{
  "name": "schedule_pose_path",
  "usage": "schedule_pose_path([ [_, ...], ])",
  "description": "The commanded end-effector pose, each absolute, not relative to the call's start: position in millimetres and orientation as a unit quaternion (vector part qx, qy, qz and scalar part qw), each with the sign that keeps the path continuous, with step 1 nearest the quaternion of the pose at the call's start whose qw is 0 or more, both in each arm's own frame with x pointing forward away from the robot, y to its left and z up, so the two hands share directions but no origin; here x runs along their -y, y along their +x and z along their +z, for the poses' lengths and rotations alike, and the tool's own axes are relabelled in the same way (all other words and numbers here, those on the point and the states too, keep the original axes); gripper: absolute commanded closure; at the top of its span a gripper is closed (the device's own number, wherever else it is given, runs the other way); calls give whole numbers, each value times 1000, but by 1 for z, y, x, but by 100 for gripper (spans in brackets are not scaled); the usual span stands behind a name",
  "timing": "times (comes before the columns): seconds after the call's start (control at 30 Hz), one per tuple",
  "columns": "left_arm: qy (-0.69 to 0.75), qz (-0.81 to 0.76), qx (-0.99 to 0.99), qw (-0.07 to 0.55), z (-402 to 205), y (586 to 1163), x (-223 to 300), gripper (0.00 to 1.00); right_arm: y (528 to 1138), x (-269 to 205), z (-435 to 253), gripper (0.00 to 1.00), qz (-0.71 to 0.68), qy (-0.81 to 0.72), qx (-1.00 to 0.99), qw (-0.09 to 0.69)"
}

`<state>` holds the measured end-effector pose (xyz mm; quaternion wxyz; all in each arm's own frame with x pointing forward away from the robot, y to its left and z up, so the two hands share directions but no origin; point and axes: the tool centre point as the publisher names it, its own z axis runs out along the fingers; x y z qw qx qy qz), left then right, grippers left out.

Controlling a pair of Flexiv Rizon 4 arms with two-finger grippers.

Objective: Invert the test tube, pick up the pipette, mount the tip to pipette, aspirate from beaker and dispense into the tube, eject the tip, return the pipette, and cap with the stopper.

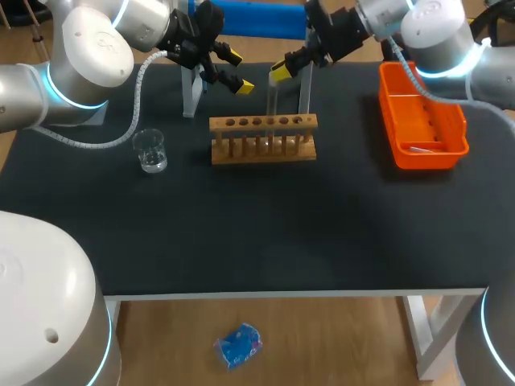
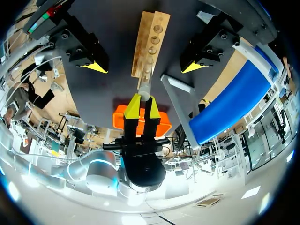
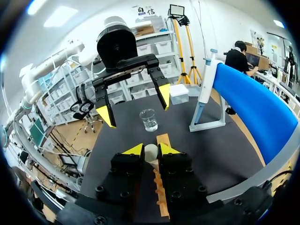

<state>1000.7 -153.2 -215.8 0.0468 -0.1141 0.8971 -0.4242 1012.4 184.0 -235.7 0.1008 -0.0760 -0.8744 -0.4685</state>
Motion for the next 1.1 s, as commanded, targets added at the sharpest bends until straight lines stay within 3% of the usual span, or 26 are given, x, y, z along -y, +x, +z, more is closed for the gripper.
schedule_pose_path([
  [0.03, -114, -422, -898, 45, -215, 1002, 153, 0, 1012, -184, -256, 100, -460, -74, 879, 104],
  [1.1, -114, -422, -898, 45, -215, 1002, 153, 0, 1007, -179, -277, 100, -424, -81, 897, 101],
])
